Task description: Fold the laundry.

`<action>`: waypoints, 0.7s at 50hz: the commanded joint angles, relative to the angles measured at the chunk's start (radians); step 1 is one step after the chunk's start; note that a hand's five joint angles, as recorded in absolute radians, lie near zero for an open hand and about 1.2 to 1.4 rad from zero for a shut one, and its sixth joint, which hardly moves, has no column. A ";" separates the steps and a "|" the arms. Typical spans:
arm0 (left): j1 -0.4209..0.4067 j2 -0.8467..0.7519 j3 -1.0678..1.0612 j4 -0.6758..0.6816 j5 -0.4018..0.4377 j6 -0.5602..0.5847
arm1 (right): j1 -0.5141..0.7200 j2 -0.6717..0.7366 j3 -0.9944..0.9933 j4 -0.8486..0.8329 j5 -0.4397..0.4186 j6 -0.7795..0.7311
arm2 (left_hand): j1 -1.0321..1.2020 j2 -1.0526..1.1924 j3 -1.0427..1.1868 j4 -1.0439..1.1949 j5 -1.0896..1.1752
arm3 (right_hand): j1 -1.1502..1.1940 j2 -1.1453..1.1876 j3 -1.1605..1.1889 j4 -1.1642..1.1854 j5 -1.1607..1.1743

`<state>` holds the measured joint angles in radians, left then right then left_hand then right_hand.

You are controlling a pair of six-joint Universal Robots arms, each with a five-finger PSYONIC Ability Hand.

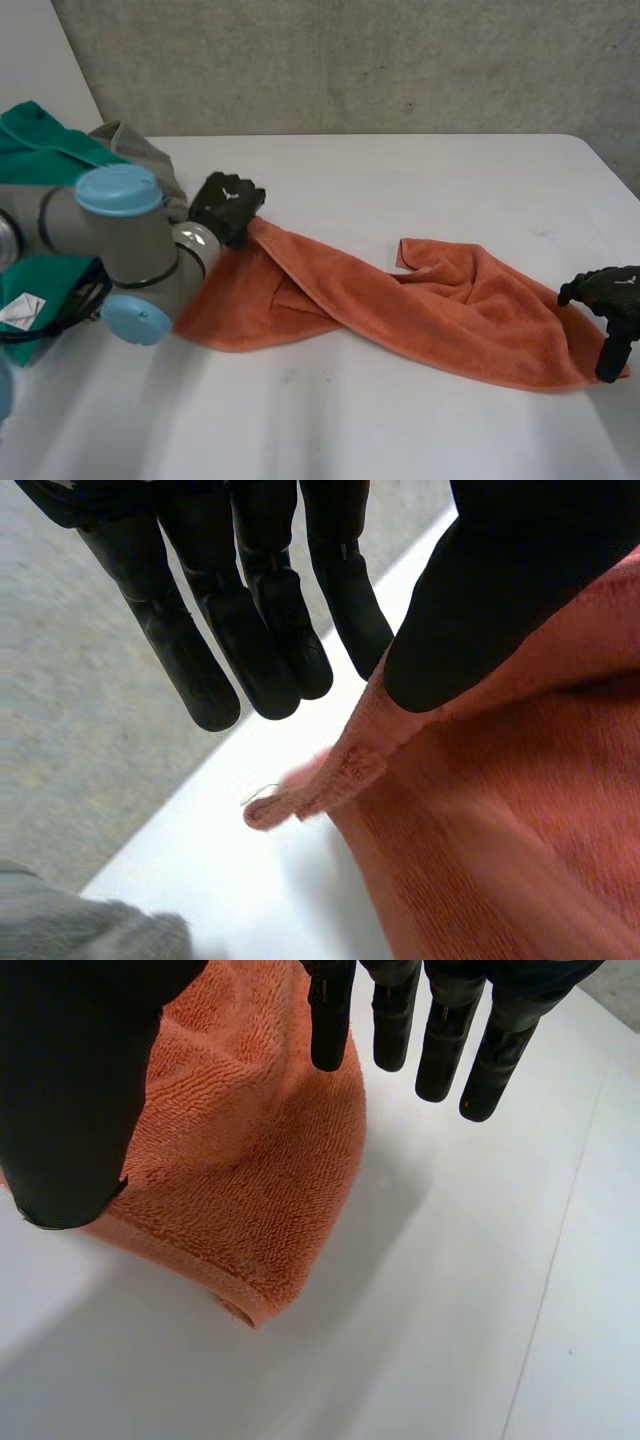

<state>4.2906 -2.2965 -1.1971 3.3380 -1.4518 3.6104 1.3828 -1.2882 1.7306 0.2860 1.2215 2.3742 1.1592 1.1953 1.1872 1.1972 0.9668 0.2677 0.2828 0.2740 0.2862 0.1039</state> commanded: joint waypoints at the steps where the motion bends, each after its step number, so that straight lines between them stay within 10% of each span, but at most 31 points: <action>1: 0.008 0.167 -0.096 -0.002 -0.001 -0.038 | 0.002 -0.033 0.078 -0.070 -0.019 -0.016 | 0.237 0.201 0.209 0.199 0.255 | 0.035 0.019 0.028 0.016 0.024; 10: 0.023 0.241 -0.111 -0.015 -0.002 -0.076 | 0.005 0.101 0.113 -0.260 -0.033 -0.036 | 0.237 0.201 0.209 0.199 0.255 | 0.178 0.163 0.171 0.159 0.167; 15: 0.028 0.287 -0.113 -0.070 0.001 -0.157 | 0.007 0.138 0.089 -0.292 -0.022 -0.047 | 0.237 0.201 0.209 0.199 0.255 | 1.110 1.095 1.104 1.092 1.100; 35: 0.078 0.486 -0.279 -0.170 0.007 -0.162 | 0.010 -0.095 -0.143 -0.082 0.020 -0.027 | 0.237 0.201 0.209 0.199 0.255 | 1.129 1.113 1.122 1.110 1.118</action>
<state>4.3461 -1.8125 -1.4449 3.1507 -1.4479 3.4403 1.3820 -1.4058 1.6961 0.1317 1.2423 2.3404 1.1592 1.1979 1.1913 1.1976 0.9668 0.7581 1.1790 1.1824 1.1851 0.9938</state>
